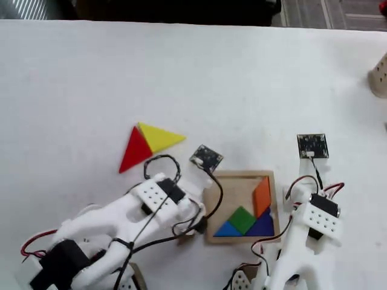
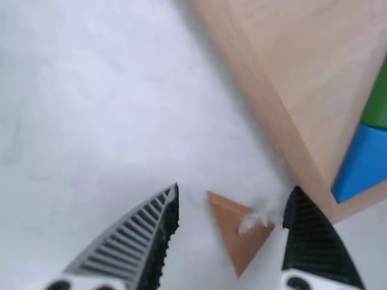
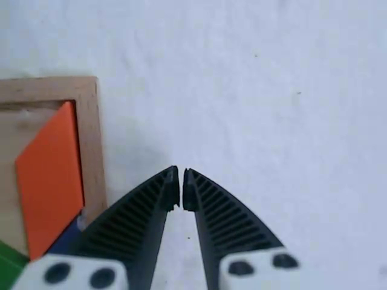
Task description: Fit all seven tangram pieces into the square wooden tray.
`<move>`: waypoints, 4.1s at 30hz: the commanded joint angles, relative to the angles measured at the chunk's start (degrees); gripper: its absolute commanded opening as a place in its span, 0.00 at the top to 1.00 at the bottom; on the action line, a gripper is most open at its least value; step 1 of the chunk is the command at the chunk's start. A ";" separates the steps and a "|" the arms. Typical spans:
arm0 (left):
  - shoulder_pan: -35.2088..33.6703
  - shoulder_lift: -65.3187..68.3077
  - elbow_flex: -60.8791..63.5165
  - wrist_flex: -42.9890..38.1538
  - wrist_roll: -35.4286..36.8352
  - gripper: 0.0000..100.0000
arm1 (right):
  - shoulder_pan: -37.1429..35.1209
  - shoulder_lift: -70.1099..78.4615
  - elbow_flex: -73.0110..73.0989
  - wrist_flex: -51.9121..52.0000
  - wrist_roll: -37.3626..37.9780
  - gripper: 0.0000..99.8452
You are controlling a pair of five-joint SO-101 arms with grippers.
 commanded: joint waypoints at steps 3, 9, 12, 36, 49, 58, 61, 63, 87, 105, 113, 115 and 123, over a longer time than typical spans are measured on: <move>0.75 -3.30 -0.35 5.01 -7.91 0.72 | 0.40 -0.75 -0.70 -0.92 -0.26 0.98; 2.95 -3.03 0.00 5.01 -8.62 0.72 | 0.31 -0.75 -0.79 -0.92 -0.26 0.98; 5.85 -2.86 3.96 -1.23 -5.19 0.72 | 0.31 -0.84 -0.79 -0.92 -0.26 0.98; 7.60 6.46 -2.46 -3.43 0.88 0.89 | 0.31 -0.84 -0.79 -0.92 -0.26 0.98; 2.51 -4.97 -2.20 4.13 -13.45 0.86 | 0.31 -0.84 -0.79 -0.92 -0.26 0.98; 1.45 -12.35 -2.02 11.25 -10.55 0.72 | -0.22 -0.84 -0.79 -0.92 -0.26 0.98; 1.45 -9.27 -2.02 11.16 -10.55 0.71 | -0.92 -0.66 -0.70 -0.92 -0.26 0.98; 1.54 -6.81 -2.02 10.37 -11.34 0.71 | -0.92 -0.57 -0.70 -0.92 -0.26 0.98; -3.12 2.95 -1.93 3.96 -25.23 0.90 | -1.01 -0.57 -0.70 -0.92 -0.18 0.98; -5.67 2.33 -2.90 5.63 -29.71 0.92 | -1.10 -0.40 -0.70 -0.92 -0.18 0.98; -14.81 2.24 -5.98 14.07 -54.95 0.81 | -1.10 -0.40 -0.70 -0.92 -0.18 0.98; -17.80 0.75 -6.42 14.15 -57.41 0.76 | -1.10 -0.40 -0.70 -0.92 -0.18 0.98; -16.48 -22.02 2.46 20.57 -63.82 0.74 | -1.19 -0.40 -0.70 -1.01 -0.18 0.98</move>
